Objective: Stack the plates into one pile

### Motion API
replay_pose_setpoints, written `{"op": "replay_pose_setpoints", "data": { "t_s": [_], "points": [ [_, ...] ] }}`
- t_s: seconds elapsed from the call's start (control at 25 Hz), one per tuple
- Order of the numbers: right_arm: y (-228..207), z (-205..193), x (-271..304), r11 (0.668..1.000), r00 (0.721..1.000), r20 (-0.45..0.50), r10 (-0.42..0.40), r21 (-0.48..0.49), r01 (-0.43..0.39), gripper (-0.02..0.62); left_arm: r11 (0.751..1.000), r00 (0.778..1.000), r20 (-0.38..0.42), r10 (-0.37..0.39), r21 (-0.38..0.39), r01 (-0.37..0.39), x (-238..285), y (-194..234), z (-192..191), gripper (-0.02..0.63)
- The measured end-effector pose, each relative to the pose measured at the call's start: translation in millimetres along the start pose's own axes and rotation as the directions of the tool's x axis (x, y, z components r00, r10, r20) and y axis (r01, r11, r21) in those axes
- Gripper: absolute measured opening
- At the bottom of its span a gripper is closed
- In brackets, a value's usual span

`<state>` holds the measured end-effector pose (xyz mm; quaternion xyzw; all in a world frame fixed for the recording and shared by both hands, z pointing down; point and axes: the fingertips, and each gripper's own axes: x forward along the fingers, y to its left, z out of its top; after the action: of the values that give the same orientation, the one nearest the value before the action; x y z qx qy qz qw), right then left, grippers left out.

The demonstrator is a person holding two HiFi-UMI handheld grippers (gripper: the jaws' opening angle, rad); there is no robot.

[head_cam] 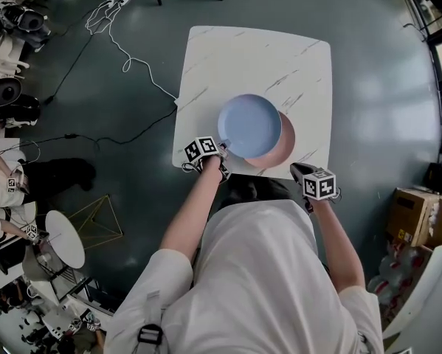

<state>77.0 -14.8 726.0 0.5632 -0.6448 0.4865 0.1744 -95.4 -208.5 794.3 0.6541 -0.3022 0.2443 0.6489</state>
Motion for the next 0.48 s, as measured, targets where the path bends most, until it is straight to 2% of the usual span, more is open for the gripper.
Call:
{"op": "replay_pose_setpoints", "data": {
  "t_s": [0.48],
  "points": [
    [-6.1,-36.7,-36.6,0.996,0.997,0.023,-0.077,0.038,0.076,0.041,0.998,0.998,-0.06,0.015,0.065,-0.012,20.7,-4.1,-43.5,0.054]
  ]
}}
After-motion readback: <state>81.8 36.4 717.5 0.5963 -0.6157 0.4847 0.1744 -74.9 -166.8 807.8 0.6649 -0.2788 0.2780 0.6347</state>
